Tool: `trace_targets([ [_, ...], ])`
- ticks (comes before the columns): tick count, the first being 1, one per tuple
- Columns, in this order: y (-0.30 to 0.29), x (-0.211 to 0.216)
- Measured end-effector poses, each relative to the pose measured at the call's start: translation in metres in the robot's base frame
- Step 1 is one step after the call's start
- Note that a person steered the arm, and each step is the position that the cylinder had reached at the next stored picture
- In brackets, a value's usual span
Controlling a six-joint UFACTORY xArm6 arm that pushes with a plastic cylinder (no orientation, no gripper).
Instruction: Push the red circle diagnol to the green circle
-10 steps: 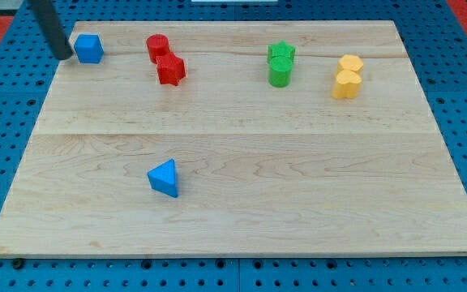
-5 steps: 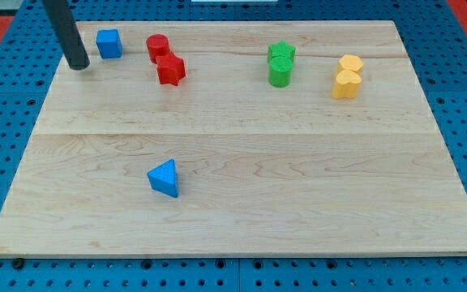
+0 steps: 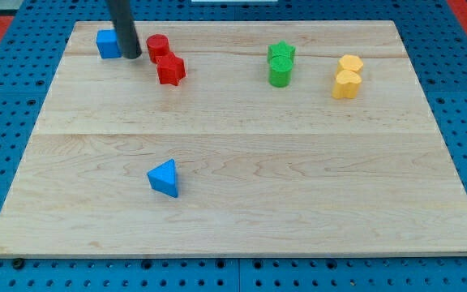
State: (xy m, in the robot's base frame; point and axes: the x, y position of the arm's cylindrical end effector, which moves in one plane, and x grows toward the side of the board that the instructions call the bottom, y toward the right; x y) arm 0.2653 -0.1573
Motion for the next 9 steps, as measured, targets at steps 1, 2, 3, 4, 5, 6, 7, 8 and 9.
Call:
trace_targets([
  [1,0.040,-0.006],
  [2,0.063,-0.011],
  [3,0.055,-0.040],
  [4,0.086,-0.023],
  [5,0.087,0.050],
  [6,0.154,0.108],
  [7,0.169,0.121],
  [8,0.158,0.130],
  [9,0.103,0.148],
])
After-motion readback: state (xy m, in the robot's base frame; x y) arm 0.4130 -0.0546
